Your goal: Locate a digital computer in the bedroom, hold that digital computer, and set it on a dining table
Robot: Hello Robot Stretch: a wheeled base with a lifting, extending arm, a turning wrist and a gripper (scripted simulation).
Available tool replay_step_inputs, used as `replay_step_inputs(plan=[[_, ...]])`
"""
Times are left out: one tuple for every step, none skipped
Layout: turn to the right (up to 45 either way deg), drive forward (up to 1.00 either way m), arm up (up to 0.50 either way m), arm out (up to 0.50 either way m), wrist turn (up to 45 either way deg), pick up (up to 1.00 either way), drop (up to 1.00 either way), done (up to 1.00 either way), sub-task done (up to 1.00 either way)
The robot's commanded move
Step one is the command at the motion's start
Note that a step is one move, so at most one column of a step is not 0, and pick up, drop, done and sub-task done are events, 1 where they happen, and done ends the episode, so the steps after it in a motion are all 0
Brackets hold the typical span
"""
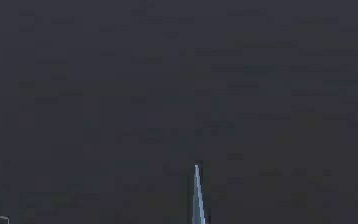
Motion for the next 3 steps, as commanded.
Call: replay_step_inputs(plan=[[45.0, 0.0, 0.0, 0.0, 0.0, 0.0, 0.0, 0.0, 0.0], [3.0, 0.0, 0.0, 0.0, 0.0, 0.0, 0.0, 0.0, 0.0], [0.0, 0.45, 0.0, 0.0, 0.0, 0.0, 0.0, 0.0, 0.0]])
